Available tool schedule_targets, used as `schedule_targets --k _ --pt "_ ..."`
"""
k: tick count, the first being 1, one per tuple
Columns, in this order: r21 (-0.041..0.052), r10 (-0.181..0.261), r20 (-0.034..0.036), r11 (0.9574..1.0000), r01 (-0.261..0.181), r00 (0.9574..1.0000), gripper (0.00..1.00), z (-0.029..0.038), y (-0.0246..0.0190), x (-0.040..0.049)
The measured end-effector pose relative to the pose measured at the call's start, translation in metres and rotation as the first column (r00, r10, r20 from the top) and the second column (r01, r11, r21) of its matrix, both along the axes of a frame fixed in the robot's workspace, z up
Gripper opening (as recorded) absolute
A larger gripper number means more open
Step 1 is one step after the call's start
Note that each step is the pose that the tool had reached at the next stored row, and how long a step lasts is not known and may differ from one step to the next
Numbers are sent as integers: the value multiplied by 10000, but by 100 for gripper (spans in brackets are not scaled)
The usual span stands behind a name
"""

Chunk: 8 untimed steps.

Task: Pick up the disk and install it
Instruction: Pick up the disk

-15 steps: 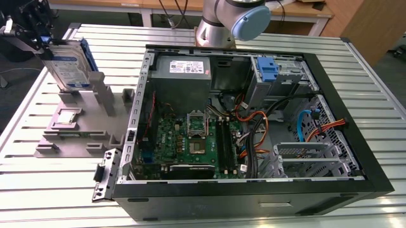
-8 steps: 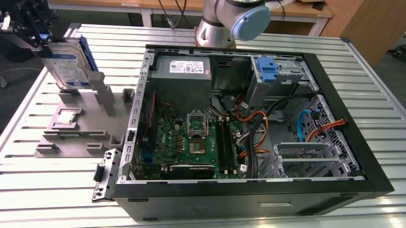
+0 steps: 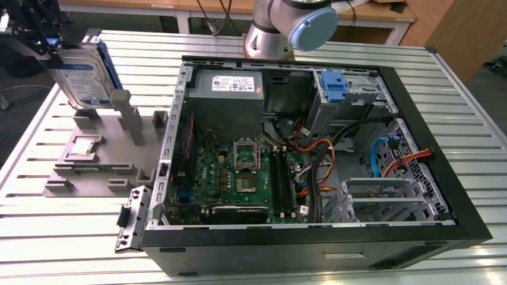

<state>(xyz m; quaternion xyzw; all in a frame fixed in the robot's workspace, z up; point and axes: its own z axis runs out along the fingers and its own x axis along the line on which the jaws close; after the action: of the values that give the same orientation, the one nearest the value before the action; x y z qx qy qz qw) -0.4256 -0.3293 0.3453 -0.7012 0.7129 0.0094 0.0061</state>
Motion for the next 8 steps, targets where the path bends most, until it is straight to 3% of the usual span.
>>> schedule_targets --k 8 --pt "-4 0 -1 10000 0 10000 37 86 0 0"
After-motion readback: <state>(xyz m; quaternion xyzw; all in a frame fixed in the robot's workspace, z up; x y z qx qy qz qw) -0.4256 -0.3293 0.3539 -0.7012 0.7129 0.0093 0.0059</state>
